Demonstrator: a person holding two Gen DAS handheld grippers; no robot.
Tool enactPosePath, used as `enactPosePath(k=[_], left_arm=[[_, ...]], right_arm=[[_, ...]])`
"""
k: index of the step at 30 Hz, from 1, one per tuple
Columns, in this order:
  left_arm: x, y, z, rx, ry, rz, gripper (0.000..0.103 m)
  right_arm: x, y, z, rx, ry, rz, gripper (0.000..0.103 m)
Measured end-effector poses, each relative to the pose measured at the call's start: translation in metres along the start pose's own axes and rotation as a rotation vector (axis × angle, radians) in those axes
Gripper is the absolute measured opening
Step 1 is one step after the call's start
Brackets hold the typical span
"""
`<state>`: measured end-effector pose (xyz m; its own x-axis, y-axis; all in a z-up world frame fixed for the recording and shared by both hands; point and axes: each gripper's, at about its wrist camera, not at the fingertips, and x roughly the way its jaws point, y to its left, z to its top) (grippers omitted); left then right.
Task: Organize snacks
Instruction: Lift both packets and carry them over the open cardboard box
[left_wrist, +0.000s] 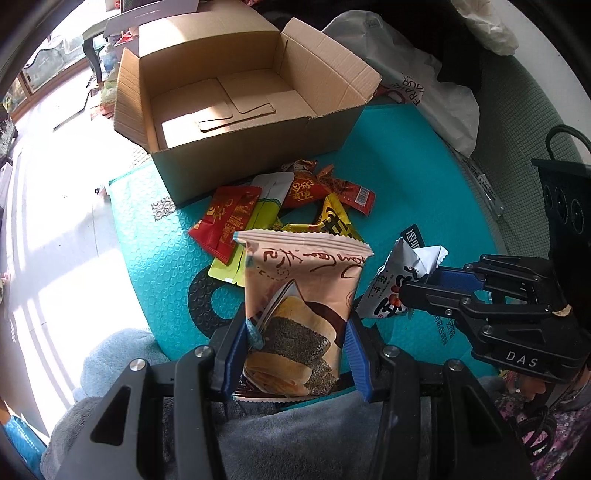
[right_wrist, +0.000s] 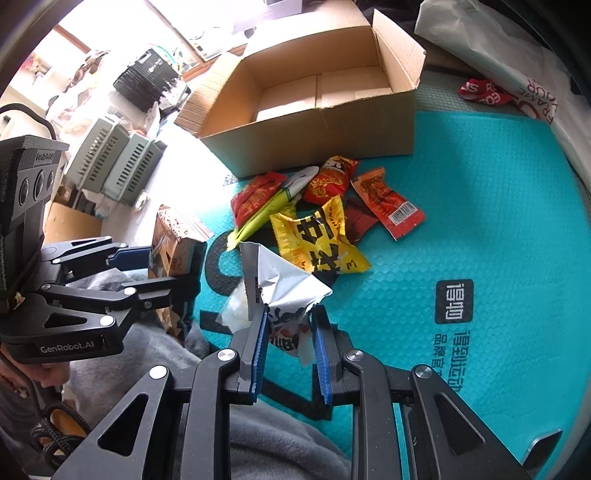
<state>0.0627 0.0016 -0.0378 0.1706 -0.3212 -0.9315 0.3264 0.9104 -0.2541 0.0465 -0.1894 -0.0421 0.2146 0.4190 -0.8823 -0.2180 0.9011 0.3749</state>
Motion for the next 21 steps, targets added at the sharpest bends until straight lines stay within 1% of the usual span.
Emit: enactPosePath(k=[5,8,11,16,21], left_arm=[[-0.025,0.000,0.005,-0.047,-0.081,-0.014,0.047],[-0.031,-0.008,0.017,-0.052,-0.126,-0.001,0.047],[-0.042,-0.011,0.029,-0.063,-0.164,-0.012,0.047],[-0.061,-0.014,0.051,-0.047,-0.235,0.007,0.047],[-0.075,-0.010,0.077,-0.058,-0.291,0.021,0.047]], right_arm=[[-0.012,0.011,0.014,-0.037,-0.039,0.009,0.023],[-0.020,0.018,0.024,-0.049,-0.072,0.015,0.023],[-0.028,0.022,0.036,-0.062,-0.105,0.021,0.023],[-0.044,0.026,0.061,-0.075,-0.170,0.036,0.023],[-0.058,0.028,0.087,-0.109,-0.246,0.024,0.023]])
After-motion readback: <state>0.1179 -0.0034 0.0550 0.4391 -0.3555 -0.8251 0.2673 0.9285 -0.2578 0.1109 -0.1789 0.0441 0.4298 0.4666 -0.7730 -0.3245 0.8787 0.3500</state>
